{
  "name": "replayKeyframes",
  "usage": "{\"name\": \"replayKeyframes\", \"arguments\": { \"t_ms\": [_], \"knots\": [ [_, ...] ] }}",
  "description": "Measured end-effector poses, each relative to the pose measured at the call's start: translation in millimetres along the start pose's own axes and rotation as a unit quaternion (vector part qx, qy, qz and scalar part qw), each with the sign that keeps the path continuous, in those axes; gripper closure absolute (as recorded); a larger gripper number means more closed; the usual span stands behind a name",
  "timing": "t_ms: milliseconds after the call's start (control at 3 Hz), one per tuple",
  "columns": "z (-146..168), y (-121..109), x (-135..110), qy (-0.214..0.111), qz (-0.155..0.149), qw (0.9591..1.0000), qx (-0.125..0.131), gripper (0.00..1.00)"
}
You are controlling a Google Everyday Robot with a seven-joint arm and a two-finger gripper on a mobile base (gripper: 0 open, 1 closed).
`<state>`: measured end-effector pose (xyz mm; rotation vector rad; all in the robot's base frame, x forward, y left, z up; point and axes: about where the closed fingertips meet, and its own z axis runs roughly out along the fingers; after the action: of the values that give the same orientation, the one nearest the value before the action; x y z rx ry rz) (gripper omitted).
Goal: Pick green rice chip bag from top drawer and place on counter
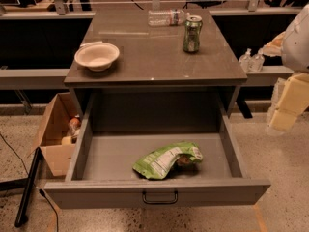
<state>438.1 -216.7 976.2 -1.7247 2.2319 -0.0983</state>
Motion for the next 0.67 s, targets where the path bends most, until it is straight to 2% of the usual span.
{"name": "replayKeyframes", "arguments": {
  "t_ms": [333,667],
  "knots": [
    [0,0,0,0.0,0.0,1.0,0.0,0.0],
    [31,-6,-6,-0.017,-0.038,0.9991,0.0,0.0]
  ]
}}
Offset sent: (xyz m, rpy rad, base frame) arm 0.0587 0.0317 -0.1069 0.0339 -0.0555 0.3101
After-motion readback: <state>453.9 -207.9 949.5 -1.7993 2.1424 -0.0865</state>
